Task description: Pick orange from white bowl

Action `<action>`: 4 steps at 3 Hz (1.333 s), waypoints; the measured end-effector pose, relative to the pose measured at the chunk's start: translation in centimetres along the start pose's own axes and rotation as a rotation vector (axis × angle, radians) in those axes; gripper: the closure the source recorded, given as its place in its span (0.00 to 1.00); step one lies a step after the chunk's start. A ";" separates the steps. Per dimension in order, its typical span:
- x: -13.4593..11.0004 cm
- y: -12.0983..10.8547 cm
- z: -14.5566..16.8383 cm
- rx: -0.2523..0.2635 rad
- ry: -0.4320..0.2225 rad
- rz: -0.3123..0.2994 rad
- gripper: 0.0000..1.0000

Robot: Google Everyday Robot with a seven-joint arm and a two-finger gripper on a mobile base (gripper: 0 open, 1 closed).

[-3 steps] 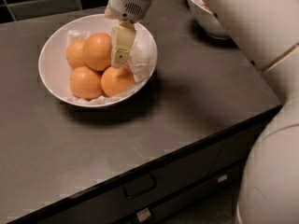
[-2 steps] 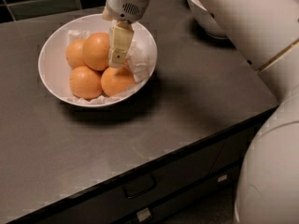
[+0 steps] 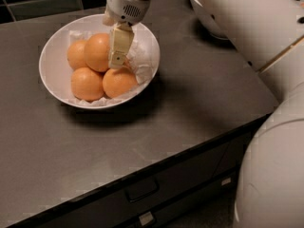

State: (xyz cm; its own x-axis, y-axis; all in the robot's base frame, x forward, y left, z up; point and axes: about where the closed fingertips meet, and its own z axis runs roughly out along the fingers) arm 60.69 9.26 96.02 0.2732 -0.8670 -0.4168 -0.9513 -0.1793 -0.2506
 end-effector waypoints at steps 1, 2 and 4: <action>-0.2 0.0 0.4 -0.008 -0.004 -0.004 0.23; -1.0 0.0 0.9 0.005 -0.051 -0.005 0.28; -3.1 1.0 0.8 0.030 -0.144 -0.013 0.25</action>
Offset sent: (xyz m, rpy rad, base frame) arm -0.0045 0.0213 -0.0019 0.1174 -0.0008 0.0223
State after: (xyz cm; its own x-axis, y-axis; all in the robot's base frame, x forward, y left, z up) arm 59.02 12.15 96.42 0.3048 -0.7887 -0.5339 -0.9436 -0.1739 -0.2817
